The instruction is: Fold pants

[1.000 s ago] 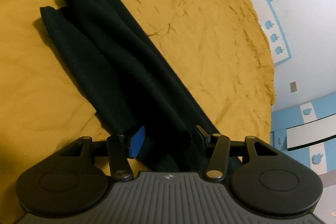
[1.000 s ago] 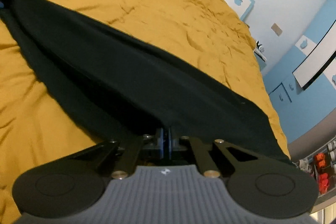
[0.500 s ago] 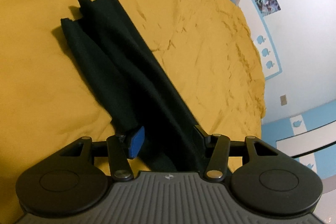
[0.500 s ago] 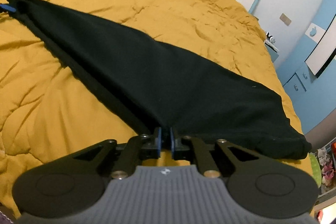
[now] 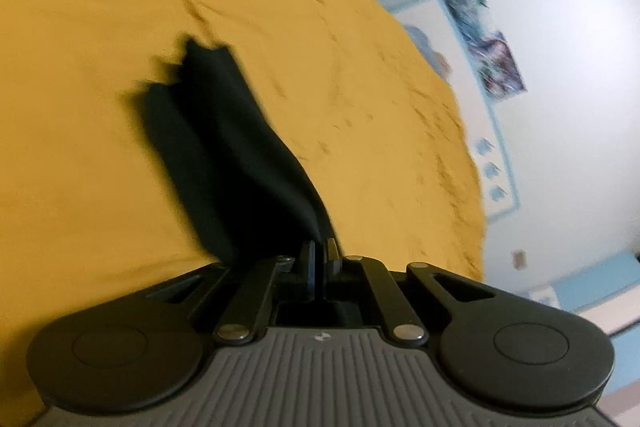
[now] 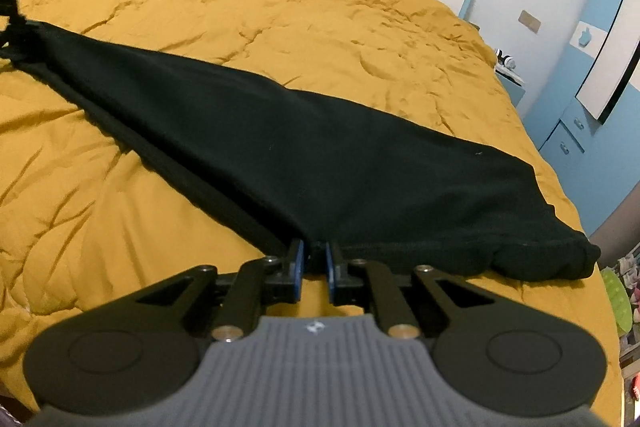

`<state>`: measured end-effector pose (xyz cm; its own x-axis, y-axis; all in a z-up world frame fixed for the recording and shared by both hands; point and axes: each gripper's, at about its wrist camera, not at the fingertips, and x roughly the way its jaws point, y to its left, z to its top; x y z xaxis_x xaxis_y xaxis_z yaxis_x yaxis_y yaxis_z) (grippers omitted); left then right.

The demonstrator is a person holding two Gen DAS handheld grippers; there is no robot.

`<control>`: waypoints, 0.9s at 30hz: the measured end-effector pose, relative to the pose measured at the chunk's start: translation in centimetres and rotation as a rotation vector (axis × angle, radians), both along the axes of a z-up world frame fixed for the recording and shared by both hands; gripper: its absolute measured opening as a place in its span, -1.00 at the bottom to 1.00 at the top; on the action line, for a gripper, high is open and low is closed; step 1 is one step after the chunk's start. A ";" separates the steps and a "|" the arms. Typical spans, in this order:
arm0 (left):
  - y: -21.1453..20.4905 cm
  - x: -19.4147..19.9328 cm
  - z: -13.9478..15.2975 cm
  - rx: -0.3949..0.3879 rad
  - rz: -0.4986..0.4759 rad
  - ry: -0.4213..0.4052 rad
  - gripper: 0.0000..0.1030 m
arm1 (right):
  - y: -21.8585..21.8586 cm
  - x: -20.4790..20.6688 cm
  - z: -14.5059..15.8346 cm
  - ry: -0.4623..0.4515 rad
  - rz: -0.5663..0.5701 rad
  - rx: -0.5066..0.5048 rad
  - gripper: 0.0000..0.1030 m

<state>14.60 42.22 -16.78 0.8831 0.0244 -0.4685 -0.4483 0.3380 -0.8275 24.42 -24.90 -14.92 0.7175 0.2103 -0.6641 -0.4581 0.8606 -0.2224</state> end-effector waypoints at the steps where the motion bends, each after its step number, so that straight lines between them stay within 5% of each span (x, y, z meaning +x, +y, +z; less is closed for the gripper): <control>1: 0.1 -0.6 -0.5 -0.004 0.004 0.023 -0.95 | -0.1 0.1 0.0 0.000 -0.002 0.009 -0.91; 3: 0.5 -1.2 -1.9 -0.001 -0.009 0.100 -0.96 | 0.1 0.2 0.2 -0.001 -0.002 0.026 -0.91; 7: 1.4 -2.2 -2.6 -0.069 -0.001 0.031 -0.88 | 1.3 0.2 1.0 -0.043 0.048 0.028 -0.68; 11: 0.9 -0.6 -0.5 0.004 -0.032 0.007 0.06 | 3.8 0.3 2.3 -0.081 0.115 0.050 -0.69; 14: 1.8 1.0 -0.4 0.008 -0.009 0.027 0.20 | 6.9 0.5 2.8 -0.089 0.186 0.074 -0.69; 16: 2.5 2.0 -1.5 -0.040 0.006 0.048 0.11 | 9.7 0.7 2.8 -0.090 0.250 0.083 -0.68; 18: 3.0 2.3 -2.3 -0.084 0.026 0.070 -0.95 | 12.7 0.7 2.7 -0.101 0.317 0.082 -0.68; 27: 3.5 0.3 -2.1 -0.081 0.021 0.024 -0.97 | 25.5 1.5 1.1 -0.073 0.558 0.127 -0.68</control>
